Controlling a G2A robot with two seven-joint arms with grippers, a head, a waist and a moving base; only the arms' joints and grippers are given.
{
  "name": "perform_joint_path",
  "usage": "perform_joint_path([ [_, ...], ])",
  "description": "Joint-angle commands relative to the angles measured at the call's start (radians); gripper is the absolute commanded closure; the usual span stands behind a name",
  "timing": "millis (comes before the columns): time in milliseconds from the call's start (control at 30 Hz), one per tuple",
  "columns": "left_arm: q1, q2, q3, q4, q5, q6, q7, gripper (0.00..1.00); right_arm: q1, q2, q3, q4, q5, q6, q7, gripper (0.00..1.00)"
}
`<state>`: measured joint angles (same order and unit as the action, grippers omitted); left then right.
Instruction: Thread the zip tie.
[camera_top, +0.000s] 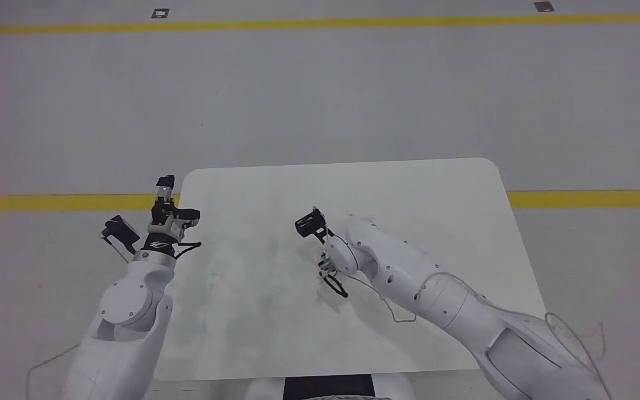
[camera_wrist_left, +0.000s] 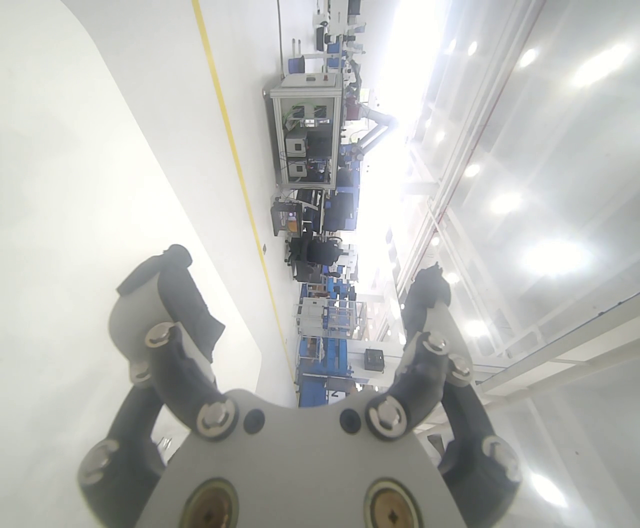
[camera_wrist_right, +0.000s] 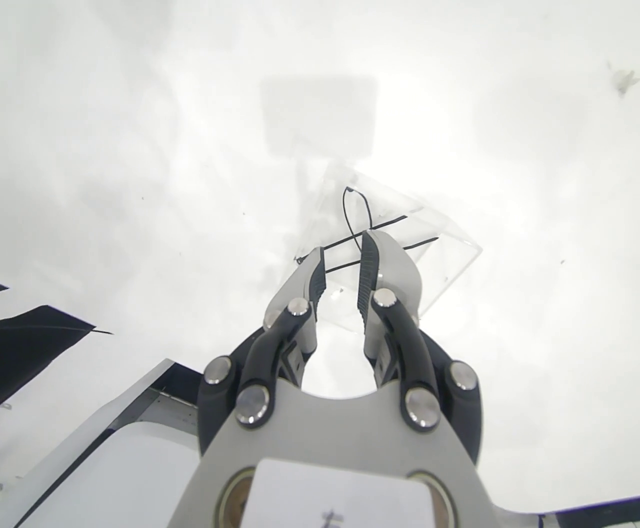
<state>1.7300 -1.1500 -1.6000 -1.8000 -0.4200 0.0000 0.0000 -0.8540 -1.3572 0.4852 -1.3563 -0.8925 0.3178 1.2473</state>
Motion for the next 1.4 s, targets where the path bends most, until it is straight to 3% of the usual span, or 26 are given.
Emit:
perform_joint_path([
  [0,0.0,0.0,0.0,0.0,0.0,0.0,0.0,0.0,0.003,-0.007,-0.005,0.015,-0.008,0.007,0.0,0.84],
  [567,0.0,0.0,0.0,0.0,0.0,0.0,0.0,0.0,0.008,-0.063,-0.011,0.135,-0.048,0.022,-0.019,0.89],
  [833,0.0,0.0,0.0,0.0,0.0,0.0,0.0,0.0,0.008,-0.082,0.002,0.171,-0.049,0.022,-0.018,0.82],
  [1067,0.0,0.0,0.0,0.0,0.0,0.0,0.0,0.0,0.006,-0.092,0.014,0.186,-0.06,0.019,-0.008,0.82],
  [1167,0.0,0.0,0.0,0.0,0.0,0.0,0.0,0.0,0.004,-0.096,0.018,0.191,-0.064,0.016,-0.002,1.0],
  [1367,0.0,0.0,0.0,0.0,0.0,0.0,0.0,0.0,0.0,-0.1,0.031,0.182,-0.084,0.019,0.011,1.0],
])
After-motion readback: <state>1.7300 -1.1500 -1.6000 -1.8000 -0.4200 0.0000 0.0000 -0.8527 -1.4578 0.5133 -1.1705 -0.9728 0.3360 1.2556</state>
